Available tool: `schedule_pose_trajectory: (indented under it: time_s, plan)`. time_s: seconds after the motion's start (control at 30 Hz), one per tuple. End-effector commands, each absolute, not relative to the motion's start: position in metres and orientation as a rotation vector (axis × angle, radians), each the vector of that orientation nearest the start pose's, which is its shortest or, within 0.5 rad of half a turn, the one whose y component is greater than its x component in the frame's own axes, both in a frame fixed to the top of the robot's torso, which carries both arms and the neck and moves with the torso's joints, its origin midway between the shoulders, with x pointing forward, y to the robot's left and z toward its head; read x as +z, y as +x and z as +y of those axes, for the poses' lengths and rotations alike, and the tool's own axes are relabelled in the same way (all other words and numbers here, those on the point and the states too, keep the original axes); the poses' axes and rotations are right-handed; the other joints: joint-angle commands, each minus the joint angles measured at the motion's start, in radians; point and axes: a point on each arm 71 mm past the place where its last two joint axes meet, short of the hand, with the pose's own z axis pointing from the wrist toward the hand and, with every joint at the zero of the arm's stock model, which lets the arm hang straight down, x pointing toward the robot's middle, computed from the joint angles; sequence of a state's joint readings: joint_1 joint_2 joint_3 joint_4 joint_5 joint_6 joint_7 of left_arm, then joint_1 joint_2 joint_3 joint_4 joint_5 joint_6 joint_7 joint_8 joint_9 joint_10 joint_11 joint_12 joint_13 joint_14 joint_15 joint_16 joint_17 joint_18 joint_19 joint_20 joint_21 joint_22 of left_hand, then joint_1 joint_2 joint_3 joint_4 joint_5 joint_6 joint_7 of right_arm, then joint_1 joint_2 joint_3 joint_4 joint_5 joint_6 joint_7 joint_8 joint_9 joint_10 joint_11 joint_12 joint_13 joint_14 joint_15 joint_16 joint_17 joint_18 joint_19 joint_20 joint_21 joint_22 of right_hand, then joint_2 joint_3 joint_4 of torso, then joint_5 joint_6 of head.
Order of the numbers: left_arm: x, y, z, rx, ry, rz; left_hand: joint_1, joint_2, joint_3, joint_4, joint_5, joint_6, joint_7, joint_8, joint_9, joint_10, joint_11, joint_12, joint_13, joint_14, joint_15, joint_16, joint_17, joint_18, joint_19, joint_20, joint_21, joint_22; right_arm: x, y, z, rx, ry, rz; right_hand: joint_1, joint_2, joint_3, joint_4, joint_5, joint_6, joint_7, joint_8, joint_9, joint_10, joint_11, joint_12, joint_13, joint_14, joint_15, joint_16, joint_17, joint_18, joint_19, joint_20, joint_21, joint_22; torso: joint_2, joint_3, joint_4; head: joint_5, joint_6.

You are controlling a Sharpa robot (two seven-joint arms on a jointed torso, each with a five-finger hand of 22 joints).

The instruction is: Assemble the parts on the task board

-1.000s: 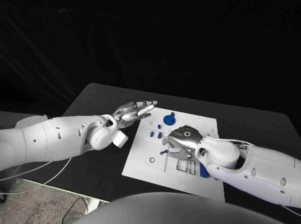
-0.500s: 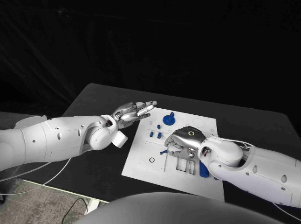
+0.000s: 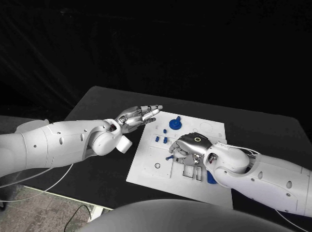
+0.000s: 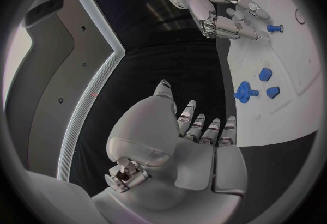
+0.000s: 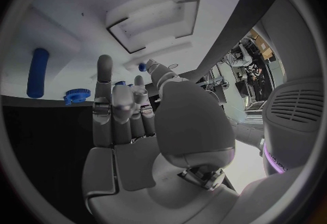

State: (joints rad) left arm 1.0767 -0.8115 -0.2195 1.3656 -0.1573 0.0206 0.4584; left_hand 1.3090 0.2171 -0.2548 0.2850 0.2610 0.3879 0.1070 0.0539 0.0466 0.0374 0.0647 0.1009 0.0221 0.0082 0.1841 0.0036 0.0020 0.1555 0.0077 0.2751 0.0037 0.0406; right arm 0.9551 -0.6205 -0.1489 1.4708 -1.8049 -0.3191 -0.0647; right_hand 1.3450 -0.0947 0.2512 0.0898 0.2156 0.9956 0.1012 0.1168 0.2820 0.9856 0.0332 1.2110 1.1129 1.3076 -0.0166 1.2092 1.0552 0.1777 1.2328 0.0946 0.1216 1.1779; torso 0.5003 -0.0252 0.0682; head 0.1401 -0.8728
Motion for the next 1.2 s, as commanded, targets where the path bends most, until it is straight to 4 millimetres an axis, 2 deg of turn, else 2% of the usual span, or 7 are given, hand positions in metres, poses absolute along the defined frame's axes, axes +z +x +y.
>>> schedule_pose_trajectory:
  time_s: [0.03,0.37,0.53,0.93,1.2]
  plan:
    - [-0.301,0.446,0.222,-1.635,-1.008,1.81,0.012,0.0,0.0,-0.006,0.003,0.006,-0.001,0.004,0.001,-0.003,0.007,0.007,-0.001,0.001,0.005,0.0,0.001,0.011,0.001,0.007,0.005,0.0,-0.324,0.394,-0.092,0.788,-0.583,1.771,-0.001,0.003,0.003,0.001,0.009,0.011,0.001,0.009,0.004,-0.004,0.001,0.003,-0.001,0.001,-0.003,0.006,0.002,0.004,0.009,-0.001,-0.005,0.002,0.0,0.0002,-0.0002,-0.001,0.0]
    - [-0.302,0.446,0.221,-1.636,-1.009,1.816,0.015,0.001,0.001,-0.007,0.009,0.007,0.0,0.004,0.001,-0.002,0.009,0.007,-0.001,0.001,0.005,0.0,0.001,0.012,0.001,0.007,0.005,0.001,-0.329,0.395,-0.091,0.774,-0.582,1.785,0.012,0.01,0.013,-0.01,0.033,0.027,-0.001,0.027,0.019,-0.016,0.0,-0.001,-0.004,0.001,-0.004,0.011,0.003,0.004,0.011,-0.003,-0.008,0.008,0.0,0.0,-0.0002,-0.002,0.0]
    - [-0.303,0.445,0.221,-1.637,-1.01,1.818,0.016,0.001,0.002,-0.007,0.011,0.008,0.001,0.004,0.001,-0.002,0.009,0.007,-0.001,0.001,0.005,0.0,0.001,0.012,0.001,0.007,0.005,0.0,-0.331,0.394,-0.09,0.776,-0.582,1.79,0.019,0.013,0.017,-0.017,0.034,0.041,-0.008,0.042,0.033,-0.013,-0.002,0.001,-0.002,0.001,-0.006,0.014,0.003,0.004,0.012,-0.004,-0.009,0.013,0.0,0.0001,-0.0004,-0.002,0.0]
    - [-0.303,0.444,0.221,-1.637,-1.013,1.821,0.019,0.002,0.003,-0.009,0.016,0.008,0.002,0.004,0.001,-0.002,0.01,0.007,-0.001,0.001,0.005,0.0,0.001,0.012,0.001,0.008,0.005,0.002,-0.335,0.393,-0.091,0.783,-0.569,1.775,0.043,0.029,0.027,-0.04,0.036,0.088,-0.026,0.091,0.08,0.006,-0.01,-0.001,-0.003,0.009,-0.013,0.024,0.009,0.004,0.017,-0.01,-0.008,0.03,0.0,-0.0001,-0.0005,0.002,0.0]
    - [-0.303,0.444,0.222,-1.641,-1.011,1.814,0.027,0.004,0.005,-0.011,0.02,0.01,0.003,0.005,0.001,-0.002,0.011,0.008,-0.001,0.002,0.005,0.001,0.002,0.017,0.011,0.01,0.013,0.027,-0.33,0.393,-0.095,0.803,-0.527,1.728,0.043,0.037,0.026,-0.046,0.059,0.098,-0.034,0.119,0.117,0.039,-0.017,-0.002,-0.003,0.021,-0.019,0.036,0.019,0.004,0.026,-0.016,-0.004,0.046,0.0,0.0003,-0.0005,0.007,0.0]
